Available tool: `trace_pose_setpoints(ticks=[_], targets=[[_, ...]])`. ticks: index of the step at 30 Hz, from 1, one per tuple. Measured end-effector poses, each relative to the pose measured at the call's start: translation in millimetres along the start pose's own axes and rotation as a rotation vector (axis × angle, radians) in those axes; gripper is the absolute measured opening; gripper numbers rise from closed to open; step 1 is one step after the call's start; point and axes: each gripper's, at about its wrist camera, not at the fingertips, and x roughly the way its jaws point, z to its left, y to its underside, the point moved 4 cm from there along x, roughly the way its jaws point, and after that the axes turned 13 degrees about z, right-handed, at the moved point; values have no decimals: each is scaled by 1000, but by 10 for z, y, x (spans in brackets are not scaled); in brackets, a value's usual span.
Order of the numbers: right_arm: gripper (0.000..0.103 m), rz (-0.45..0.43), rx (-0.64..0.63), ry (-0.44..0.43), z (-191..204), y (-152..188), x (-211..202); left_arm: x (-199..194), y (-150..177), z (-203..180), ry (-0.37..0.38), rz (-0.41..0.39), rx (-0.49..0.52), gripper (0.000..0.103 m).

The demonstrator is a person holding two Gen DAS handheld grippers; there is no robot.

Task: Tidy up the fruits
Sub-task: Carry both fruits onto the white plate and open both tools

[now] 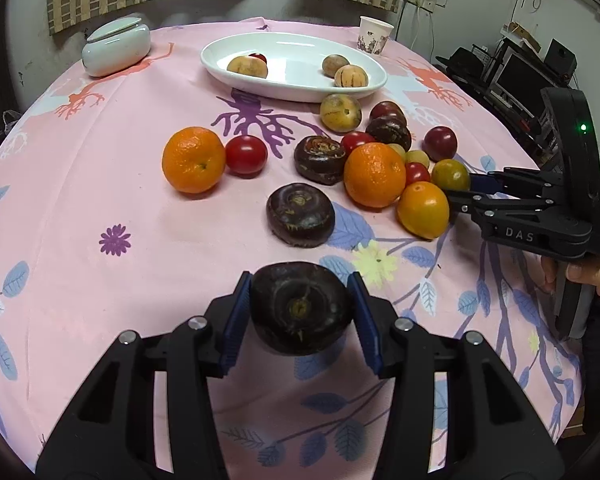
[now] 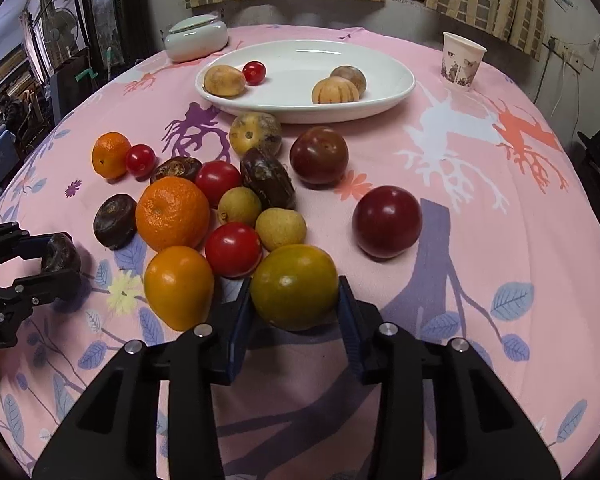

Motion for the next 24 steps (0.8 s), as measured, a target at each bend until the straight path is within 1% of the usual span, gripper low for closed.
trace_pose_setpoints(ticks=[2,5,11,14,16,20,22,24], targets=[[40,-16,15,-22,-44,23,-72,0,2,-4,-4,2,0,49],[40,-48,30,-29,-103,77,-233,-55,-3,-7,-8,-12,0,49],[40,-115,-11,-20,-51,165,-624,-206,-51,-18,-29,-32,30,49],[40,-155,-34,-26,-5,145,-814,-357,-139,2,-15,-49,28,49],[40,-181,-48,-30,30,91,-930,-479,-228,-10,-10,-69,39,49],[40,-222,-72,-24,59,-92,-1093,-713,-467,-48,-28,-120,60,49],[40,-241,-78,-6,45,-236,-1152,-800,-645,-65,-45,-142,66,49],[40,-257,-82,-4,23,-408,-1202,-876,-843,-79,-54,-174,67,49]])
